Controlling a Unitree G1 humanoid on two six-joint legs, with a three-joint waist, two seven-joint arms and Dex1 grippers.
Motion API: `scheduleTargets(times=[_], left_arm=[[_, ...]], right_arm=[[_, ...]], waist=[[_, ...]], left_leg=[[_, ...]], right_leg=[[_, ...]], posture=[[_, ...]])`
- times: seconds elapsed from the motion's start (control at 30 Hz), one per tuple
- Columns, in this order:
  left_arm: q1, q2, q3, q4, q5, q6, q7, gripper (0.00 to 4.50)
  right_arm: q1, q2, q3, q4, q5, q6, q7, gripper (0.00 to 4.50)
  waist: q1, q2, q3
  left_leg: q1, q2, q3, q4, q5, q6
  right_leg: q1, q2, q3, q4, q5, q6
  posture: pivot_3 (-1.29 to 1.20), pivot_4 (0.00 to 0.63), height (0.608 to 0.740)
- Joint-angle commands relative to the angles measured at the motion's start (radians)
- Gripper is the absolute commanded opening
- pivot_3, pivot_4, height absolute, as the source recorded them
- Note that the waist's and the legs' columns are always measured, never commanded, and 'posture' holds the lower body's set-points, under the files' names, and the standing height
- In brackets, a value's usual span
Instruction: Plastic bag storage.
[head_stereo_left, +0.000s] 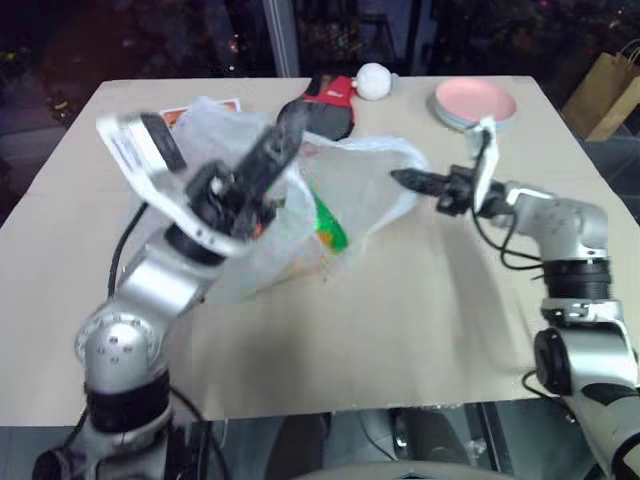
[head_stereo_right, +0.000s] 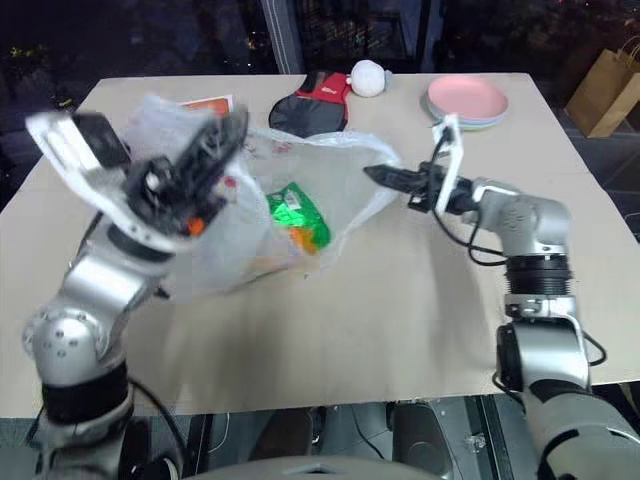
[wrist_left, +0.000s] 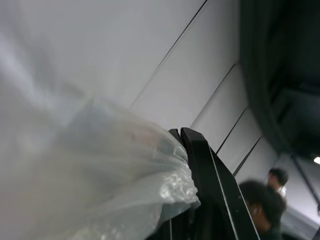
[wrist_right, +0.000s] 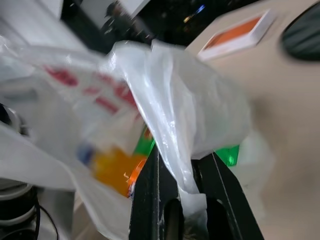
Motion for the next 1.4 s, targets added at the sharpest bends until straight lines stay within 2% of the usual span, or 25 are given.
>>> scheduleTargets(times=[0.03,0.2,0.37,0.47,0.6,0.73,0.83,0.87,0.9,0.97,1.0,1.03,1.07,1.1,1.17,1.2,1.27,1.4], left_arm=[[-0.113,-0.025,0.058,0.071,-0.032,-0.083,0.106,0.00],[-0.273,-0.030,0.170,0.189,-0.057,-0.160,0.158,0.00],[-0.346,0.029,0.247,0.294,-0.024,-0.163,0.157,0.00],[-0.359,0.102,0.250,0.345,0.027,-0.123,0.152,0.00],[-0.388,0.125,0.256,0.374,0.020,-0.107,0.181,0.00],[-0.357,0.144,0.211,0.373,0.098,-0.050,0.168,0.00],[-0.284,0.150,0.191,0.368,0.172,-0.016,0.152,0.00],[-0.255,0.157,0.184,0.368,0.200,-0.001,0.143,0.51],[-0.226,0.165,0.177,0.365,0.228,0.014,0.128,0.73],[-0.153,0.191,0.151,0.339,0.311,0.035,0.070,1.58],[-0.098,0.201,0.145,0.320,0.347,0.047,0.040,2.10],[-0.058,0.205,0.147,0.303,0.366,0.054,0.018,2.80],[-0.022,0.209,0.153,0.288,0.374,0.064,0.000,2.99],[-0.001,0.209,0.160,0.279,0.377,0.071,-0.013,3.40],[0.148,0.218,0.230,0.200,0.320,0.109,-0.066,4.31],[0.278,0.241,0.267,0.135,0.339,0.129,-0.132,4.45],[0.518,0.265,0.342,0.021,0.366,0.160,-0.249,4.45],[0.792,0.256,0.437,-0.061,0.438,0.143,-0.373,4.45]], right_arm=[[-0.099,-0.050,-0.097,-0.028,0.076,0.055,-0.031,0.02],[-0.215,-0.101,-0.225,0.025,0.146,0.069,-0.086,0.02],[-0.314,-0.155,-0.309,0.095,0.188,0.052,-0.111,0.02],[-0.319,-0.221,-0.314,0.112,0.183,0.051,-0.093,0.02],[-0.328,-0.269,-0.341,0.132,0.206,0.051,-0.112,0.02],[-0.288,-0.286,-0.333,0.106,0.210,0.058,-0.122,0.02],[-0.208,-0.298,-0.309,0.053,0.215,0.087,-0.098,0.75],[-0.179,-0.305,-0.300,0.032,0.215,0.096,-0.089,1.23],[-0.154,-0.312,-0.294,0.014,0.214,0.101,-0.088,1.65],[-0.100,-0.331,-0.271,-0.025,0.203,0.108,-0.082,2.56],[-0.044,-0.356,-0.237,-0.076,0.186,0.108,-0.056,3.13],[0.004,-0.378,-0.210,-0.118,0.171,0.106,-0.036,3.88],[0.047,-0.401,-0.183,-0.155,0.156,0.101,-0.014,4.03],[0.073,-0.414,-0.168,-0.179,0.148,0.097,-0.002,4.46],[0.205,-0.453,-0.113,-0.260,0.096,0.047,0.035,4.50],[0.292,-0.472,-0.094,-0.302,0.069,0.012,0.061,4.50],[0.431,-0.488,-0.093,-0.342,0.025,-0.062,0.091,4.50],[0.618,-0.480,-0.085,-0.334,-0.121,-0.322,0.134,4.50]], waist=[[-0.006,0.001,0.001],[-0.007,0.001,0.002],[-0.006,0.001,0.002],[-0.004,0.000,0.002],[-0.002,0.001,0.003],[-0.004,0.001,0.003],[-0.005,0.001,0.003],[-0.006,0.001,0.003],[-0.006,0.001,0.003],[-0.010,0.001,0.003],[-0.011,0.001,0.003],[-0.011,0.001,0.003],[-0.011,0.001,0.003],[-0.010,0.001,0.003],[-0.012,0.001,0.003],[-0.014,0.001,0.003],[-0.016,0.001,0.002],[-0.003,0.003,0.003]], left_leg=[[0.000,0.000,0.000,0.000,0.000,0.000],[-0.003,0.000,0.000,0.000,0.000,0.000],[-0.011,0.000,-0.002,0.003,0.000,0.000],[-0.015,0.000,-0.002,0.004,0.000,-0.001],[-0.016,-0.001,-0.002,0.003,0.000,0.000],[-0.015,-0.001,-0.002,0.004,0.000,0.000],[-0.015,-0.001,-0.002,0.003,0.000,0.000],[-0.015,-0.001,-0.002,0.004,0.000,0.000],[-0.014,-0.001,-0.002,0.003,0.000,0.000],[-0.015,-0.001,-0.001,0.003,0.000,0.000],[-0.015,-0.001,0.000,0.003,0.000,0.000],[-0.014,-0.001,0.000,0.003,0.000,0.000],[-0.014,-0.001,0.000,0.004,0.000,0.000],[-0.014,-0.001,0.000,0.003,0.000,0.000],[-0.014,0.000,0.000,0.003,0.000,0.000],[-0.014,0.000,0.000,0.004,0.000,0.000],[-0.014,0.001,0.001,0.003,0.000,0.001],[-0.013,0.000,0.003,0.006,-0.001,0.002]], right_leg=[[0.000,0.000,0.000,0.000,0.000,0.000],[-0.002,0.000,0.000,-0.001,0.000,0.000],[-0.007,-0.001,-0.004,-0.004,0.000,0.000],[-0.010,-0.001,-0.004,-0.003,0.000,0.000],[-0.010,-0.002,-0.005,-0.004,0.000,0.001],[-0.011,-0.002,-0.005,-0.002,0.000,0.001],[-0.011,-0.002,-0.004,-0.001,0.000,0.000],[-0.011,-0.002,-0.004,-0.001,0.000,0.000],[-0.010,-0.002,-0.004,-0.001,0.000,0.000],[-0.011,-0.002,-0.003,-0.001,0.000,0.000],[-0.012,-0.002,-0.003,0.000,0.000,0.000],[-0.012,-0.002,-0.003,0.000,0.000,0.000],[-0.012,-0.002,-0.002,0.001,0.000,0.000],[-0.012,-0.002,-0.003,0.001,0.000,0.000],[-0.012,-0.002,-0.003,0.000,0.000,0.000],[-0.011,-0.002,-0.002,0.000,0.000,0.000],[-0.012,-0.002,-0.001,-0.001,0.000,0.000],[-0.011,-0.002,0.000,0.001,-0.001,0.001]], posture=[[0.00,0.150,0.740],[0.00,0.150,0.740],[0.00,0.150,0.740],[0.00,0.150,0.740],[0.00,0.150,0.740],[0.00,0.150,0.740],[0.00,0.150,0.740],[0.00,0.150,0.740],[0.00,0.150,0.740],[0.00,0.150,0.740],[0.00,0.150,0.740],[0.00,0.150,0.740],[0.00,0.150,0.740],[0.00,0.150,0.740],[0.00,0.150,0.740],[0.00,0.150,0.740],[0.00,0.150,0.740],[0.00,0.150,0.740]])
